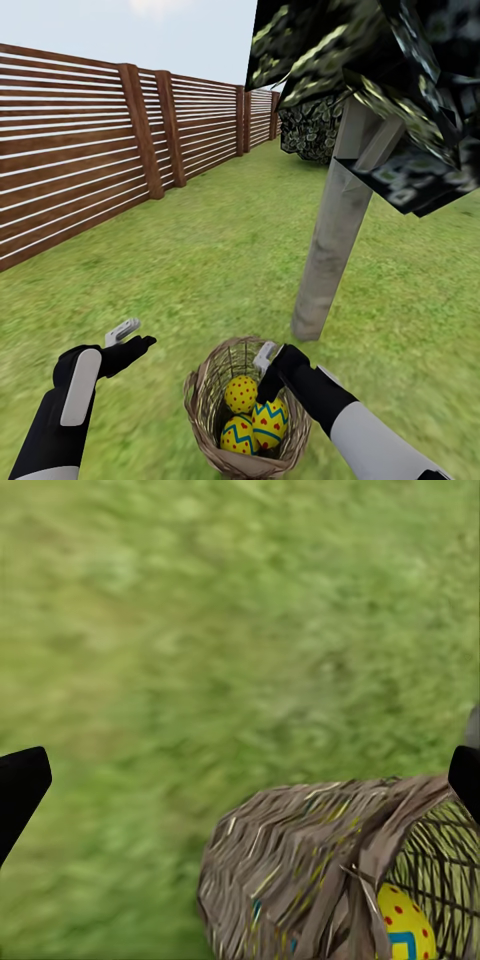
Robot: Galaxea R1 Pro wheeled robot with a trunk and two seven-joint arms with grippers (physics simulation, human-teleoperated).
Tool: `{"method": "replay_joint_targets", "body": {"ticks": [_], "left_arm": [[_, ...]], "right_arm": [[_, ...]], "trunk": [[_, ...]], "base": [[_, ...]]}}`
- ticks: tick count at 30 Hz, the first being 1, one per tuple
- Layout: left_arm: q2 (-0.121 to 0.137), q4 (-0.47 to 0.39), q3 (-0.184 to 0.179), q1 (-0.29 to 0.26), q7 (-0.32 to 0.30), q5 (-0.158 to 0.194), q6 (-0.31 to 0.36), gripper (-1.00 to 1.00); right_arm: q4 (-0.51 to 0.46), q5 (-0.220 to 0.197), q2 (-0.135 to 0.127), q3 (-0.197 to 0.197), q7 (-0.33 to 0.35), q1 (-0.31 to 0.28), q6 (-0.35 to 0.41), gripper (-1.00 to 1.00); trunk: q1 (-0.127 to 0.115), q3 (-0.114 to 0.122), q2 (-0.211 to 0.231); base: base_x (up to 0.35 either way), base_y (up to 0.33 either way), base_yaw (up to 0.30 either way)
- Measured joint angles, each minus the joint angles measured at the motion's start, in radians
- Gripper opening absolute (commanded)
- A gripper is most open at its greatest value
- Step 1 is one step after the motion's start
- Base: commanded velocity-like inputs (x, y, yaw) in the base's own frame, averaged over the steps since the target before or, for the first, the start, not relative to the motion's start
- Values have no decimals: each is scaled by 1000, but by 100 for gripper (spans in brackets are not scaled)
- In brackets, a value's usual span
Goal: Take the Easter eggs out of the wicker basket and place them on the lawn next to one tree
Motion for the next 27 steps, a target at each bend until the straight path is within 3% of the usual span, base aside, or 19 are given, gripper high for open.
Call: {"method": "replay_joint_targets", "body": {"ticks": [2,6,12,18,22,25,26,27], "left_arm": [[0,0,0,0,0,0,0,100],[0,0,0,0,0,0,0,100],[0,0,0,0,0,0,0,100],[0,0,0,0,0,0,0,100],[0,0,0,0,0,0,0,100],[0,0,0,0,0,0,0,100],[0,0,0,0,0,0,0,100],[0,0,0,0,0,0,0,100]], "right_arm": [[5,1,18,-78,-1,0,2,100],[26,2,39,-159,-18,0,2,100],[36,-1,63,-187,-97,-1,2,100],[52,-1,83,-259,-110,-1,3,100],[63,-4,94,-284,-177,-2,1,100],[64,-47,99,-286,-208,-2,0,100],[64,-102,100,-286,-248,-2,-3,100],[64,-112,100,-286,-267,-2,-4,100]], "trunk": [[8,-6,-14],[15,-13,-28],[23,-19,-42],[46,-38,-84],[61,-50,-112],[73,-60,-133],[77,-63,-140],[81,-66,-147]], "base": [[0,0,0],[0,0,0],[0,0,0],[0,0,0],[0,0,0],[0,0,0],[0,0,0],[0,0,0]]}}
